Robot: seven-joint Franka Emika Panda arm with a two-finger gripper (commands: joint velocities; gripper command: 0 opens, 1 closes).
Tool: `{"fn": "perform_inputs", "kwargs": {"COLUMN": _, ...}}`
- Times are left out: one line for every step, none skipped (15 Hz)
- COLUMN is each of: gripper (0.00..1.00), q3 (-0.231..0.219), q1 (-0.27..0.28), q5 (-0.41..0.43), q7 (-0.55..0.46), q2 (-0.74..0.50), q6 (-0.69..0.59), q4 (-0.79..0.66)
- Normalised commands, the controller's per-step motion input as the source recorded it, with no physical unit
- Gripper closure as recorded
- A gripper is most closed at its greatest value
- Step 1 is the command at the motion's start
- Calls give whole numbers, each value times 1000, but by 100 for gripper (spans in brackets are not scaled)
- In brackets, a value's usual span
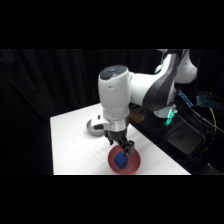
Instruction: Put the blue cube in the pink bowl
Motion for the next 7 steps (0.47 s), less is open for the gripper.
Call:
{"fn": "perform_inputs", "kwargs": {"gripper": 0, "q3": -69, "q1": 70, "q5": -86, "q7": 126, "q2": -299, "q6": -401, "q4": 128}}
{"fn": "perform_inputs", "kwargs": {"gripper": 0, "q3": -66, "q1": 49, "q5": -72, "q7": 106, "q2": -301, "q6": -393, "q4": 139}}
{"fn": "perform_inputs", "kwargs": {"gripper": 0, "q3": -68, "q1": 42, "q5": -93, "q7": 107, "q2": -286, "q6": -381, "q4": 149}}
{"fn": "perform_inputs", "kwargs": {"gripper": 0, "q3": -62, "q1": 26, "q5": -87, "q7": 92, "q2": -278, "q6": -365, "q4": 160}}
{"fn": "perform_inputs", "kwargs": {"gripper": 0, "q3": -53, "q1": 15, "q5": -75, "q7": 83, "q2": -258, "q6": -323, "q4": 159}}
{"fn": "perform_inputs", "kwargs": {"gripper": 0, "q3": -49, "q1": 1, "q5": -71, "q7": 74, "q2": -240, "q6": -288, "q4": 162}}
{"fn": "perform_inputs", "kwargs": {"gripper": 0, "q3": -38, "q1": -13, "q5": -51, "q7": 45, "q2": -214, "q6": -225, "q4": 148}}
